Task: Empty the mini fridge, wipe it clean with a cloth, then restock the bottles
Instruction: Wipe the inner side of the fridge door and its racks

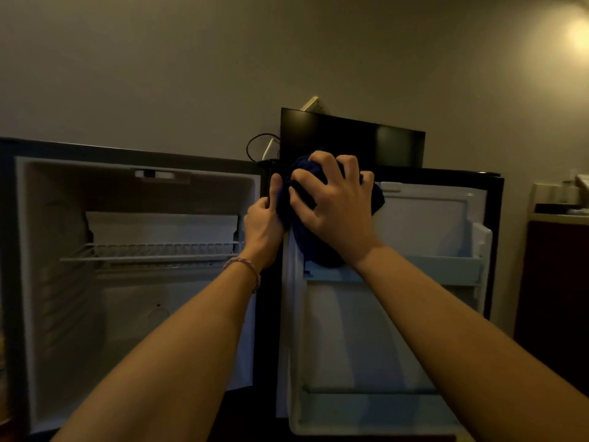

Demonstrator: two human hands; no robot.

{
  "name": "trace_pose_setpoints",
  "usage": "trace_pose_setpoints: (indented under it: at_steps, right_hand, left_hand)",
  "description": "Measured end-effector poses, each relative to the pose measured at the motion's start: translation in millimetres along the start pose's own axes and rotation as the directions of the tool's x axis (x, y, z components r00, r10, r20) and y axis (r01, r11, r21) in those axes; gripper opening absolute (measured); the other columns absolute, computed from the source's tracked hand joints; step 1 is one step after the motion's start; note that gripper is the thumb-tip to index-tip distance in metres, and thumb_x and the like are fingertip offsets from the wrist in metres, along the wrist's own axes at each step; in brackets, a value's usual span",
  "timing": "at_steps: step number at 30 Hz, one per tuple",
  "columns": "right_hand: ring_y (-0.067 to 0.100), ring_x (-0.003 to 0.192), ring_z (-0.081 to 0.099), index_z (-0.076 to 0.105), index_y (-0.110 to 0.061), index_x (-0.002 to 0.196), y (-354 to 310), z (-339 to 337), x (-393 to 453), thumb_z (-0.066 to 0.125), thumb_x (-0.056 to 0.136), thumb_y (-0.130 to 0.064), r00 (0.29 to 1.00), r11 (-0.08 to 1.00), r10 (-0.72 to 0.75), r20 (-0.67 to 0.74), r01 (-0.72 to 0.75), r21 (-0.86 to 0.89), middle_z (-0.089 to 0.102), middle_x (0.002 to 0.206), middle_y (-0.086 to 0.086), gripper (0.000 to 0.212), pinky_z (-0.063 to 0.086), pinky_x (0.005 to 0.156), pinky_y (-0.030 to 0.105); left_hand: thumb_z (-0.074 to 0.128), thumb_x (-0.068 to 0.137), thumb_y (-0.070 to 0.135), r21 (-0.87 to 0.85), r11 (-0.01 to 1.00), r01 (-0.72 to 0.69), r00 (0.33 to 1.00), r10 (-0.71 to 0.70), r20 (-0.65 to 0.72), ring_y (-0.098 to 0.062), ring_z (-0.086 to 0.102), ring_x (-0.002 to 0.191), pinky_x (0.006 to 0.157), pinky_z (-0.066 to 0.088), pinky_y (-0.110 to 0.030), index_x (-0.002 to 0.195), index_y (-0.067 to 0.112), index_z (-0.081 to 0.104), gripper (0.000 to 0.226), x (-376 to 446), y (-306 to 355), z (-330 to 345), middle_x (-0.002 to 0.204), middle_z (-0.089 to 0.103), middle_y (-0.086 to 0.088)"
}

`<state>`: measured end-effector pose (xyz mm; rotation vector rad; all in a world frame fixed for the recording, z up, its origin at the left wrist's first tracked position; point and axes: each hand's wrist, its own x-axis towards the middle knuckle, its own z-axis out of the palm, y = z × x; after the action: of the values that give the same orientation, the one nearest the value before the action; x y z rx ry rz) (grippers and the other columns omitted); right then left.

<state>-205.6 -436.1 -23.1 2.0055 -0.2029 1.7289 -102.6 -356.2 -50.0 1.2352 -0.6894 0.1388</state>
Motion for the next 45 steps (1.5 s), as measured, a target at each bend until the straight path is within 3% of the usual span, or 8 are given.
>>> trace_pose_setpoints:
  at_steps: [5, 12, 17, 25, 31, 36, 41, 45]
  right_hand:
    - [0.037, 0.111, 0.051, 0.061, -0.029, 0.113, 32, -3, -7, 0.048, 0.096, -0.046, 0.997, 0.985, -0.083, 0.006, 0.083, -0.154, 0.057, 0.130, 0.006, 0.027, 0.039, 0.076, 0.047]
    - [0.037, 0.105, 0.049, 0.062, -0.027, 0.111, 85, -14, -22, 0.052, 0.096, -0.041, 0.989, 0.963, -0.145, -0.037, 0.132, -0.236, 0.060, 0.125, 0.009, 0.023, 0.038, 0.073, 0.044]
    - [0.040, 0.103, 0.049, 0.056, -0.026, 0.113, 123, -22, -34, 0.053, 0.095, -0.040, 0.991, 0.982, 0.070, -0.116, -0.089, -0.166, 0.056, 0.124, 0.013, 0.023, 0.047, 0.071, 0.048]
    - [0.041, 0.106, 0.047, 0.058, -0.022, 0.127, 131, -17, -38, 0.051, 0.097, -0.041, 0.940, 0.953, 0.289, -0.181, -0.300, -0.036, 0.050, 0.125, 0.016, 0.036, 0.047, 0.072, 0.043]
    - [0.037, 0.099, 0.051, 0.070, -0.026, 0.111, 73, -9, -6, 0.056, 0.093, -0.050, 0.950, 0.974, 0.222, -0.218, -0.228, -0.001, 0.059, 0.115, 0.010, 0.033, 0.047, 0.070, 0.040]
    - [0.032, 0.103, 0.050, 0.067, -0.028, 0.115, 20, -2, 6, 0.057, 0.090, -0.056, 0.997, 0.997, -0.006, -0.072, 0.011, 0.070, 0.058, 0.120, 0.006, 0.038, 0.046, 0.068, 0.043]
    - [0.033, 0.105, 0.052, 0.067, -0.028, 0.111, 12, 3, 8, 0.056, 0.093, -0.048, 0.993, 0.998, -0.061, -0.103, 0.063, 0.023, 0.059, 0.121, 0.006, 0.029, 0.044, 0.072, 0.044]
    - [0.033, 0.105, 0.051, 0.067, -0.029, 0.108, 33, -2, 2, 0.057, 0.093, -0.044, 0.991, 0.992, -0.102, -0.088, 0.095, -0.084, 0.059, 0.122, 0.006, 0.023, 0.039, 0.073, 0.043]
  left_hand:
    - [0.036, 0.057, 0.104, 0.056, 0.998, -0.031, 0.999, 0.031, 0.014, -0.022, 0.042, 0.066, 0.060, 0.035, -0.039, 0.079, 0.016, 0.052, 0.092, 3, -2, 0, 0.073, 0.048, -0.009]
    - [0.041, 0.057, 0.102, 0.025, 1.000, 0.003, 0.999, -0.004, 0.043, -0.024, 0.052, 0.074, 0.068, 0.044, -0.040, 0.086, 0.014, 0.058, 0.095, 10, -8, -2, 0.082, 0.058, -0.010]
    - [0.044, 0.060, 0.099, 0.011, 1.000, -0.011, 0.999, 0.011, 0.043, -0.024, 0.045, 0.070, 0.063, 0.039, -0.039, 0.076, 0.013, 0.052, 0.088, 13, -11, -1, 0.074, 0.050, -0.010]
    - [0.050, 0.055, 0.101, 0.012, 1.000, -0.006, 0.998, 0.005, 0.064, -0.024, 0.054, 0.076, 0.069, 0.052, -0.046, 0.103, -0.006, 0.060, 0.118, 22, -20, -2, 0.085, 0.062, -0.017]
    - [0.047, 0.055, 0.102, 0.009, 1.000, -0.021, 0.995, 0.020, 0.102, -0.024, 0.052, 0.077, 0.071, 0.046, -0.042, 0.106, -0.006, 0.060, 0.121, 20, -19, -3, 0.086, 0.060, -0.009]
    - [0.045, 0.058, 0.102, -0.016, 1.000, -0.005, 0.997, 0.006, 0.075, -0.032, 0.067, 0.086, 0.081, 0.055, -0.052, 0.104, 0.004, 0.068, 0.110, 17, -14, 0, 0.097, 0.072, -0.019]
    - [0.047, 0.057, 0.101, -0.048, 0.999, -0.009, 0.998, 0.012, 0.066, -0.023, 0.059, 0.072, 0.066, 0.048, -0.043, 0.100, 0.004, 0.070, 0.109, 16, -13, 0, 0.096, 0.070, -0.025]
    - [0.049, 0.058, 0.101, -0.053, 0.998, 0.023, 0.995, -0.018, 0.100, -0.041, 0.068, 0.089, 0.086, 0.056, -0.057, 0.110, -0.003, 0.063, 0.117, 19, -15, -2, 0.103, 0.067, -0.030]
